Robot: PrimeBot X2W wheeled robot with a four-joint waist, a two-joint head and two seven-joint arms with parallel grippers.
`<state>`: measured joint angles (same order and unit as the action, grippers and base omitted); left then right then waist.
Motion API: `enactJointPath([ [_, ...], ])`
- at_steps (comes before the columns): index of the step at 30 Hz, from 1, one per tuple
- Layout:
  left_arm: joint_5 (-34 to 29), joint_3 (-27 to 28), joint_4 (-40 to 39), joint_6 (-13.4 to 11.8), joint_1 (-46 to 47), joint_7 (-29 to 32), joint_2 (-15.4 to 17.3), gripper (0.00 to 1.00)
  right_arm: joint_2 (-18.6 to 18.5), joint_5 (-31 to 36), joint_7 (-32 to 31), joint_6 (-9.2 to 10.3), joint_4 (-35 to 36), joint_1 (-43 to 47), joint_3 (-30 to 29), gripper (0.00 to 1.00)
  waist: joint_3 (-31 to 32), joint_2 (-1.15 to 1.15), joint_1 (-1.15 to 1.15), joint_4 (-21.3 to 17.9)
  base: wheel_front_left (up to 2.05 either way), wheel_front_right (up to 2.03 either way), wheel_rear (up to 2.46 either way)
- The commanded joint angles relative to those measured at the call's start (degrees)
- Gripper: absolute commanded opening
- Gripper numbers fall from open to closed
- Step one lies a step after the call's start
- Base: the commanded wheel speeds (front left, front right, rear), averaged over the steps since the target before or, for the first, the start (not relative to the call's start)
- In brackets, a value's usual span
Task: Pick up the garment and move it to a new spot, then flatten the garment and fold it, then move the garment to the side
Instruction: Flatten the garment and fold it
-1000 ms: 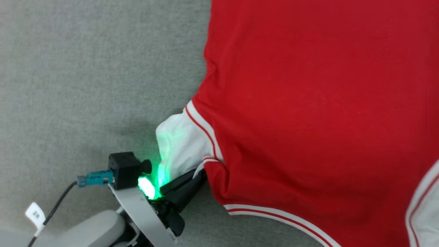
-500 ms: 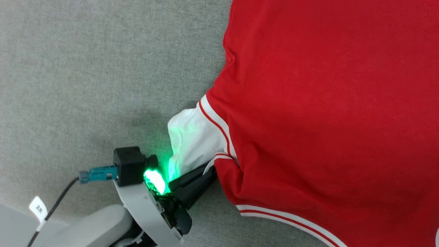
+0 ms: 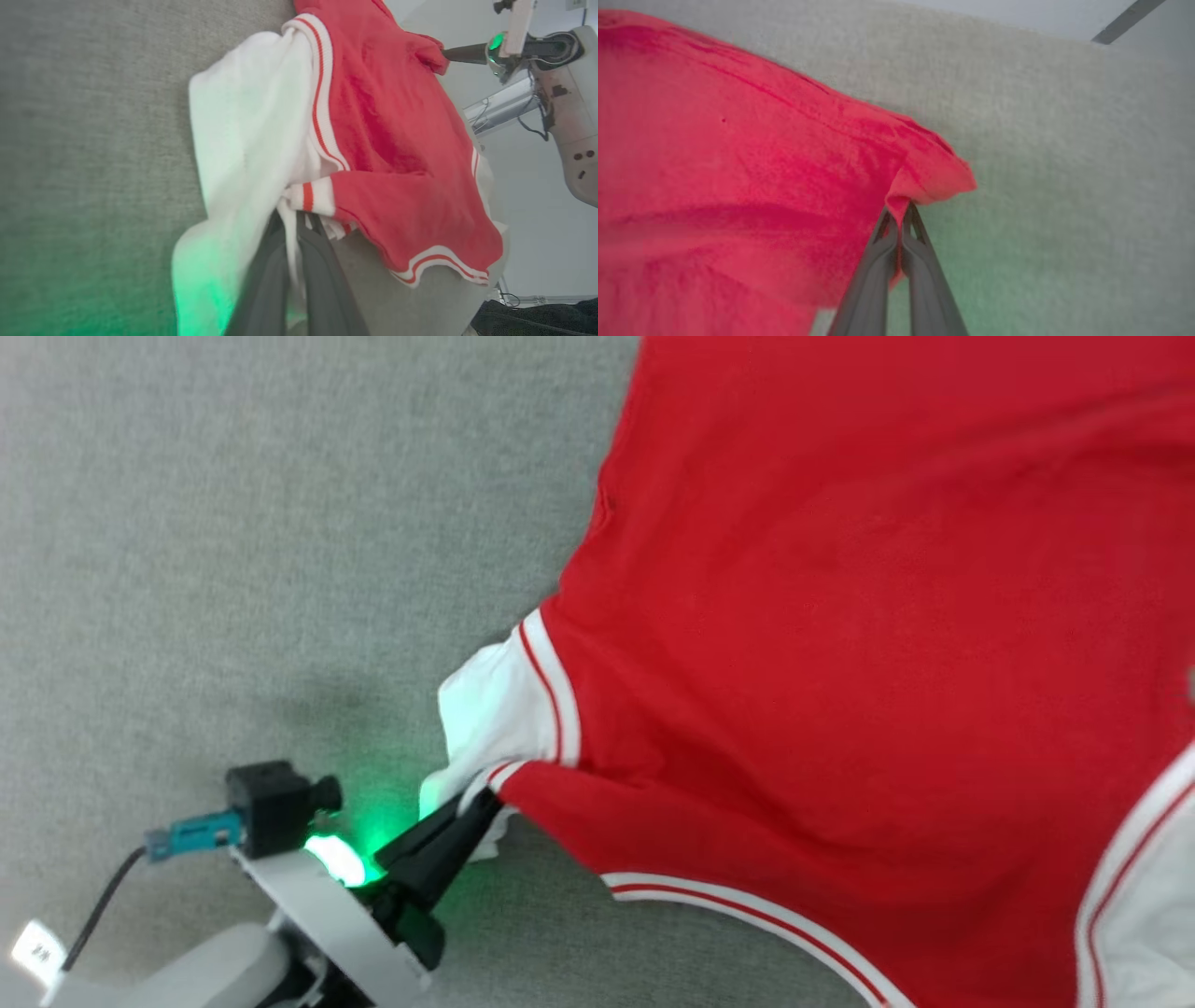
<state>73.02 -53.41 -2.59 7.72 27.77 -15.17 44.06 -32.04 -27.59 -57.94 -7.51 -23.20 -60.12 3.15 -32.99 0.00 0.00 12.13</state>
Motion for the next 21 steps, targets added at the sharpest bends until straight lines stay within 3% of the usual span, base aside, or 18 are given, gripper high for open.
enactJointPath([
  [1,0.0,0.5,0.9,-0.4,-1.8,0.1,0.9,0.00,-1.1,-1.9,-0.3,0.04,2.2,3.2,0.2,0.00,4.7,0.00,0.00,-3.9,0.00,0.00,0.00],
  [5,-0.6,2.2,0.1,-0.3,-4.1,0.1,2.0,0.00,-5.1,-7.9,-2.3,0.04,11.7,15.3,-2.1,0.00,7.6,0.00,0.00,-5.8,0.00,0.00,0.00],
  [8,-1.0,3.0,0.0,-0.3,-4.9,0.1,2.7,0.00,-5.9,-10.5,-3.6,0.04,18.8,25.6,-4.6,0.00,9.2,0.00,0.00,-6.9,0.00,0.00,0.00],
  [14,-1.1,3.7,-0.2,-0.3,-5.5,0.1,4.0,0.00,-1.7,-11.7,-6.8,0.04,33.5,46.5,-9.4,0.00,11.0,0.00,0.00,-9.6,0.00,0.00,0.00],
  [21,-1.1,3.6,-0.1,-0.3,-4.3,0.3,4.5,0.00,4.3,-10.7,-8.2,0.04,43.9,63.4,-7.9,0.00,11.4,0.00,0.00,-11.3,0.00,0.00,0.00],
])
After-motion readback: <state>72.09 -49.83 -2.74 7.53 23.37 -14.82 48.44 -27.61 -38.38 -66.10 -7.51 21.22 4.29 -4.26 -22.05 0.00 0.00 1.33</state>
